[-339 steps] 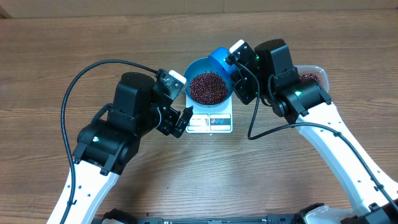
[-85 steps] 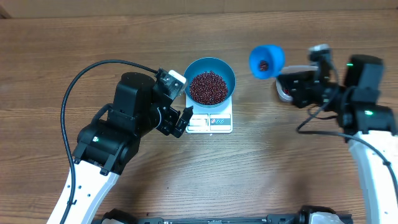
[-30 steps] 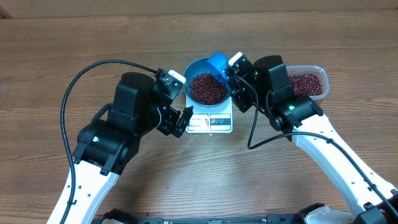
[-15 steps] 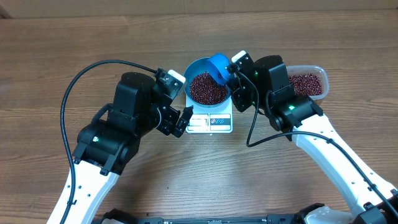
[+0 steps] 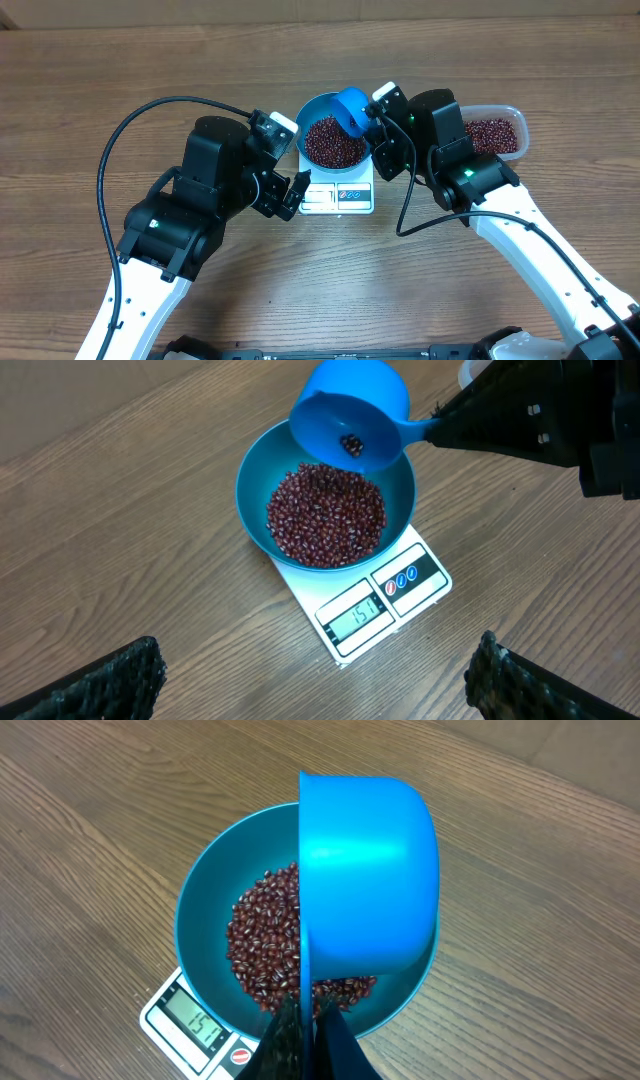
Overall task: Scoop item into bowl and weigh 150g on scale
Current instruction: 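Tilt the scoop into the bowl to add the last beans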
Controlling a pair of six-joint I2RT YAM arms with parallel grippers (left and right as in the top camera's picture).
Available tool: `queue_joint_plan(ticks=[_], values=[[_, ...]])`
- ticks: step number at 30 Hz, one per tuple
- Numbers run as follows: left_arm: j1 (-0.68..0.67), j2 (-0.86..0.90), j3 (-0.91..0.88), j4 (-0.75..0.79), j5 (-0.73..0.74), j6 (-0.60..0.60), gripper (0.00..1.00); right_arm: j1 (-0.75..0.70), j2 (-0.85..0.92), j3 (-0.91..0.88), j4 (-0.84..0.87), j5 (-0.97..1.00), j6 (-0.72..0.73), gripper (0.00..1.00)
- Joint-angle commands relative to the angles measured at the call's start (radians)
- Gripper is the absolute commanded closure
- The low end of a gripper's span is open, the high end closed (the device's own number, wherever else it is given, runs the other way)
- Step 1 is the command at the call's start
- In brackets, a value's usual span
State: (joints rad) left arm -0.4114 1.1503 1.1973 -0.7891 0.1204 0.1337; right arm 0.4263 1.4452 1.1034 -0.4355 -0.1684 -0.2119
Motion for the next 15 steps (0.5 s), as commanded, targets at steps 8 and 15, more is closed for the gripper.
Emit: queue_joint_plan(ticks=[8, 15], values=[[0.005, 0.0, 0.003, 0.0, 0.011, -0.007, 0.0, 0.002, 0.005, 0.018, 0.007, -0.012, 0.029, 0.96], [0.005, 0.0, 0.003, -0.001, 0.011, -0.007, 0.0, 0.002, 0.068, 0.018, 0.004, -0.014, 0.029, 0.96]])
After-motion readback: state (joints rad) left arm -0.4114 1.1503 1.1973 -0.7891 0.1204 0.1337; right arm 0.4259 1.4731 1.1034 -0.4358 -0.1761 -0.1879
